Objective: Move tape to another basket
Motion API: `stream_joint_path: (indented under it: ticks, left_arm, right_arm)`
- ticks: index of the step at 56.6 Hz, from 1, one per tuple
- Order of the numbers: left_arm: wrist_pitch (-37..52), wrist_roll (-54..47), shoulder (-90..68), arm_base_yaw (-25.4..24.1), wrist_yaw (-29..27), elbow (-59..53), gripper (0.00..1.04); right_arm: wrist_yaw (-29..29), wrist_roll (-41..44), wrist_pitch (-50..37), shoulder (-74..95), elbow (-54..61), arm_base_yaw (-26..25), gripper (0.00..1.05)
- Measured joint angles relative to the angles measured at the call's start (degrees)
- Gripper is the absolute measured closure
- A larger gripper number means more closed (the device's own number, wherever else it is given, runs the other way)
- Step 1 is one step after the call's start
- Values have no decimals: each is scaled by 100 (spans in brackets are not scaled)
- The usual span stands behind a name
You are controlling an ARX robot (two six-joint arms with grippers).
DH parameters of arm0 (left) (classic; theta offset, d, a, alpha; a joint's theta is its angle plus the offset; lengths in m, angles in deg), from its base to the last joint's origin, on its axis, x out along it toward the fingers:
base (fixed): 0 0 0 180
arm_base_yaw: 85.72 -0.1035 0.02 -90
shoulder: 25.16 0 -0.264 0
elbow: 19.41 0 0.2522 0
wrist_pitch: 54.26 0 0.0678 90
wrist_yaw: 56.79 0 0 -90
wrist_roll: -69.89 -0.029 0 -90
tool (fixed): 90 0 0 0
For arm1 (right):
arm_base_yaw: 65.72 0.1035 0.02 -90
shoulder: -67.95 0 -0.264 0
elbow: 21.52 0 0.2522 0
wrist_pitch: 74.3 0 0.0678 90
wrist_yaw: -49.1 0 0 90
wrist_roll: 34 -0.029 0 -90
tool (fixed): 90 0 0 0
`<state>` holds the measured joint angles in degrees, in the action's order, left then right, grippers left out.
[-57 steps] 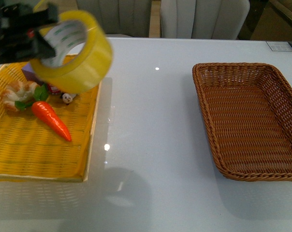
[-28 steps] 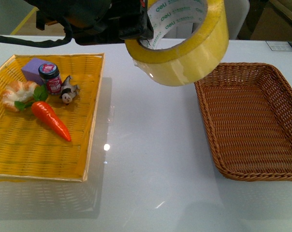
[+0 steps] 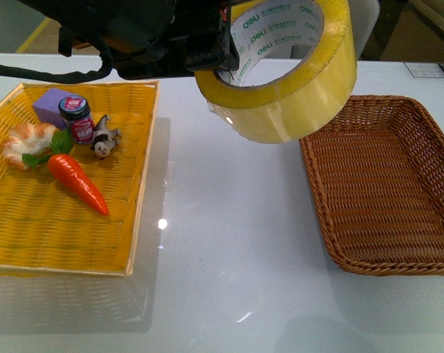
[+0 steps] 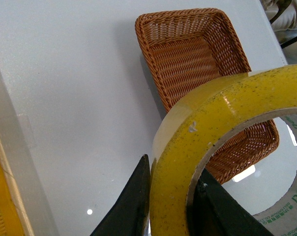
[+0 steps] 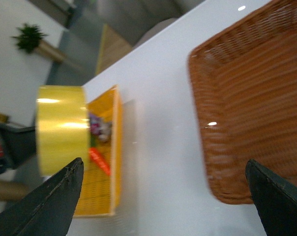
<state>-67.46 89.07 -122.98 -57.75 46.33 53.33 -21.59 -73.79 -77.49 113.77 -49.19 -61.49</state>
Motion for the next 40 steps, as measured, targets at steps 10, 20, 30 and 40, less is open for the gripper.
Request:
stream_joint_path:
  ticks: [10,20,30,40]
  left_arm:
    - [-68,-4,15,7,26,0,90]
    - [-133,-24,22,7,46,0,90]
    - [-144,-31,22,13,87,0,90]
    - [-170,-63,22,0,87,-9,90]
  right_arm:
    - [498,-138,-2107,1676,63,748,9]
    - [754,-155,-3375,2905,0,1084,9]
    - [955,-157,-3803,3287,-323,1187,9]
    - [1056,-140,-3845,3746,-662,1294,9]
